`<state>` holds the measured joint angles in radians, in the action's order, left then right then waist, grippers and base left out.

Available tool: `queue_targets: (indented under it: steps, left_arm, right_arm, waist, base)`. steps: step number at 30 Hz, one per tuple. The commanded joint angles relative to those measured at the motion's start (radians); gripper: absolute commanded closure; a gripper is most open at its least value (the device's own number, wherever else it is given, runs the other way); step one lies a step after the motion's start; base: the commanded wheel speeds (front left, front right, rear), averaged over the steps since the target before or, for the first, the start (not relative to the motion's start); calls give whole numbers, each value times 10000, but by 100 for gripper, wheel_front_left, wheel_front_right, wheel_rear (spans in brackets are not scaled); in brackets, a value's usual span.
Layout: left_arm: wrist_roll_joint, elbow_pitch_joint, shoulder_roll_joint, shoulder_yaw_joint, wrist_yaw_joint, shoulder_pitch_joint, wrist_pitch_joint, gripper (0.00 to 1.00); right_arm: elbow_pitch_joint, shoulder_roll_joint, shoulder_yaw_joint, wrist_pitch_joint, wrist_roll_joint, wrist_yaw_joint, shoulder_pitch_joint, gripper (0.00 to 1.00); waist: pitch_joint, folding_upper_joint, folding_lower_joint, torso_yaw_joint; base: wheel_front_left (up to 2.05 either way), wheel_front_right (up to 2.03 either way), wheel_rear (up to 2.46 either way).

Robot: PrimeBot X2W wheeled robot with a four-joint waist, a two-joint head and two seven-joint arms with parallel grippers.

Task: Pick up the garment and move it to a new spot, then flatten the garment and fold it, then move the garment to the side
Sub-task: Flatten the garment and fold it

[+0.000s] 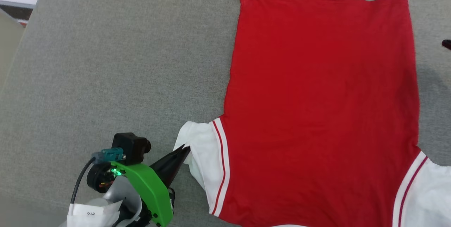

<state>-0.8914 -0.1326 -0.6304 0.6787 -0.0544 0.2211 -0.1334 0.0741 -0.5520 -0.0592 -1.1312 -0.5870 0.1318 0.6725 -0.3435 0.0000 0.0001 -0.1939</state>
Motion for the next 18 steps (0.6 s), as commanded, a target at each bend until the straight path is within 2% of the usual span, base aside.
queue_targets:
  steps: [1,8,18]
  left_arm:
    - [180,-171,-1,35,-68,236,-46,100]
    - [404,-594,181,163,-23,630,-84,100]
    - [568,-596,453,342,124,864,83,100]
  right_arm:
    - [283,131,-77,-346,374,-11,562,0]
    - [1669,398,-441,-1081,1884,-11,2557,0]
    - [2644,369,-675,-1205,3107,-11,3496,0]
  waist:
    - [-1354,0,-1,-1089]
    - [-2143,0,-1,-1734]
    - [-2657,0,-1,-2211]
  base:
    - [0,0,0]
    - [0,0,0]
    - [0,0,0]
